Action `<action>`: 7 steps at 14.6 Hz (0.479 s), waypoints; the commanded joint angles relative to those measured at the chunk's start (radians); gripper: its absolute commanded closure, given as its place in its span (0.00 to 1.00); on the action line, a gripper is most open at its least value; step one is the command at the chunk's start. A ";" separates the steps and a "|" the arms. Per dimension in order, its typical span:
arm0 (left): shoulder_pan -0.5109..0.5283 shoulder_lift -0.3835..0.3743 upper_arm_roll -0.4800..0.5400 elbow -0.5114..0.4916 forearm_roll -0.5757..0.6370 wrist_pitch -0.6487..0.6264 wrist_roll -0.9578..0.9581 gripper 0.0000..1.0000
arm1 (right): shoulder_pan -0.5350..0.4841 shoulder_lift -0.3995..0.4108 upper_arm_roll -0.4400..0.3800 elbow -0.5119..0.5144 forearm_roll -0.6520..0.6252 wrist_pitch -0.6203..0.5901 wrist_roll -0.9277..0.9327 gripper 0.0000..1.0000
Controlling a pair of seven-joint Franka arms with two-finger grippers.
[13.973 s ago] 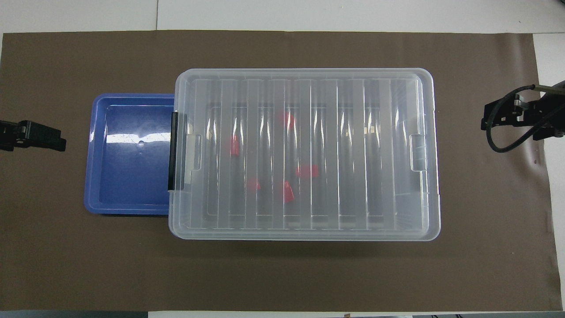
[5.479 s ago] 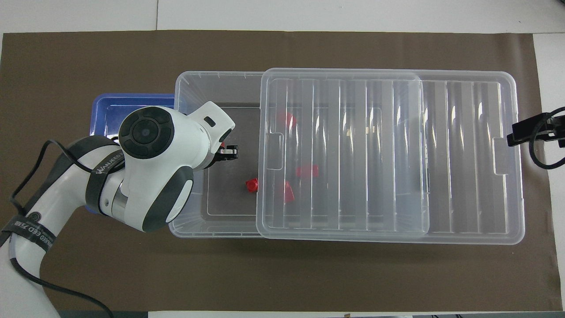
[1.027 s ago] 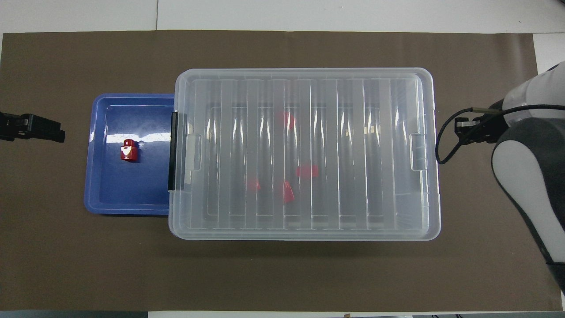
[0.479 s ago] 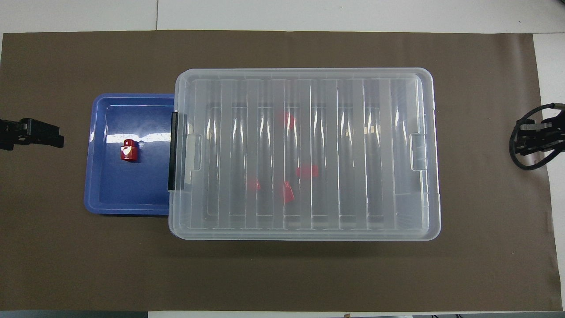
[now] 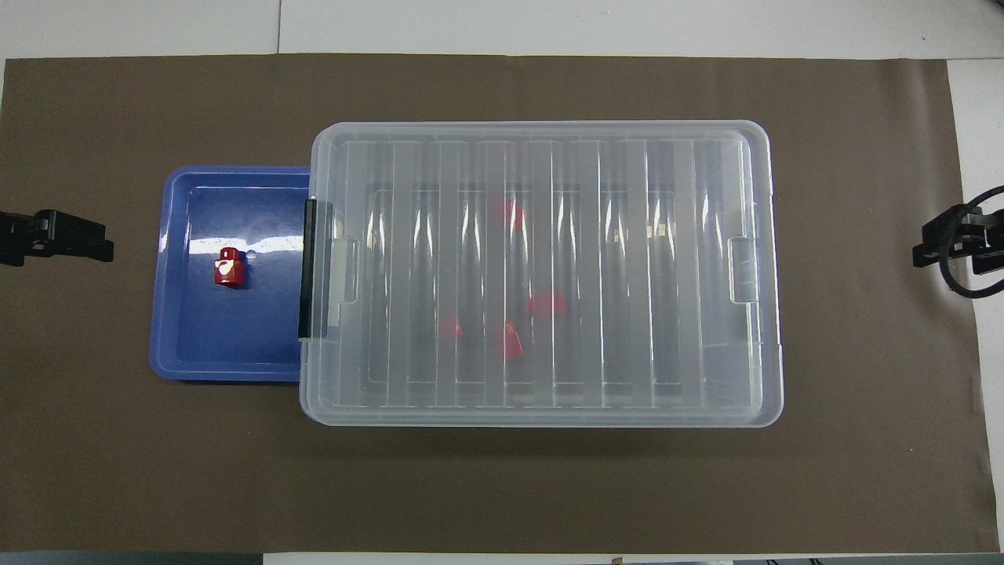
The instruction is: Place red block in blue tray from box
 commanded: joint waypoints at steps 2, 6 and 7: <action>0.005 -0.017 -0.003 -0.016 -0.007 0.000 0.020 0.00 | -0.007 0.006 0.015 0.009 0.003 0.016 -0.020 0.00; 0.004 -0.019 -0.003 -0.019 -0.007 0.002 0.015 0.00 | -0.004 0.008 0.023 0.014 0.000 0.027 -0.032 0.00; 0.004 -0.022 -0.003 -0.025 -0.007 0.003 0.018 0.00 | -0.004 0.008 0.023 0.014 0.000 0.036 -0.043 0.00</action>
